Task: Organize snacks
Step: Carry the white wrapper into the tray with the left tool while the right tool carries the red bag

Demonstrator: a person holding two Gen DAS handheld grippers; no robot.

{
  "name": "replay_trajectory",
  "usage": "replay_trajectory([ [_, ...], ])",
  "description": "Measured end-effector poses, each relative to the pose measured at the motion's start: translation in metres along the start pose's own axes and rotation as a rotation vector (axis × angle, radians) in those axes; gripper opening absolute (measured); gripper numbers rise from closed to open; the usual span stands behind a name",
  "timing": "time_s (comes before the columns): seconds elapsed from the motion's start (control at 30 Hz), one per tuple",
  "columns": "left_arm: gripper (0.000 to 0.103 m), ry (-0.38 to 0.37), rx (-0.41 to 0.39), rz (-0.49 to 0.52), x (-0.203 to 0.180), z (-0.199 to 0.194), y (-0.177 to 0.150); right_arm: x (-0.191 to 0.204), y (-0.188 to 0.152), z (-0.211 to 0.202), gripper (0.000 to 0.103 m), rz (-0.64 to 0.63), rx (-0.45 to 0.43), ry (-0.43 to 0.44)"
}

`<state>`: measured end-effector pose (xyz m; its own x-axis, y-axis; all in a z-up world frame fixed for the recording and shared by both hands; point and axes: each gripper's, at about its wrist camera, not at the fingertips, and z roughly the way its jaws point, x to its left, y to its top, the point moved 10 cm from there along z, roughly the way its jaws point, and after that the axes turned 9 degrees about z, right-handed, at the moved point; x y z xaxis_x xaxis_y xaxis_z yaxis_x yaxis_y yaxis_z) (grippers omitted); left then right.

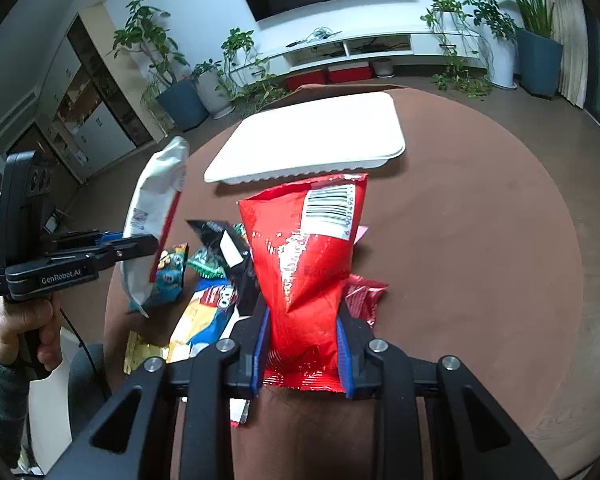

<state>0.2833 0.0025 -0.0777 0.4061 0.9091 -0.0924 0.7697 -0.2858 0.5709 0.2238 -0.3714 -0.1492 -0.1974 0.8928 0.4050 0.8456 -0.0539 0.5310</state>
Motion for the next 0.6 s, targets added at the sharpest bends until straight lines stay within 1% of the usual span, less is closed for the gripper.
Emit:
replay_trajectory([
  [0.1, 0.021, -0.014, -0.026, -0.032, 0.009, -0.007, 0.009, -0.004, 0.007, -0.004, 0.03, 0.017, -0.01, 0.007],
  [0.17, 0.021, -0.011, -0.042, -0.047, 0.016, -0.012, 0.017, -0.006, 0.011, -0.006, 0.03, 0.024, -0.017, 0.008],
  [0.33, 0.021, -0.012, -0.1, -0.106, 0.044, -0.032, 0.046, -0.01, 0.031, -0.009, 0.03, 0.027, -0.035, 0.005],
  [0.4, 0.021, -0.022, -0.114, -0.127, 0.055, -0.036, 0.06, -0.01, 0.045, -0.011, 0.03, 0.021, -0.051, 0.005],
  [0.6, 0.021, -0.017, -0.11, -0.135, 0.087, -0.036, 0.105, -0.007, 0.094, -0.003, 0.03, 0.005, -0.069, 0.008],
])
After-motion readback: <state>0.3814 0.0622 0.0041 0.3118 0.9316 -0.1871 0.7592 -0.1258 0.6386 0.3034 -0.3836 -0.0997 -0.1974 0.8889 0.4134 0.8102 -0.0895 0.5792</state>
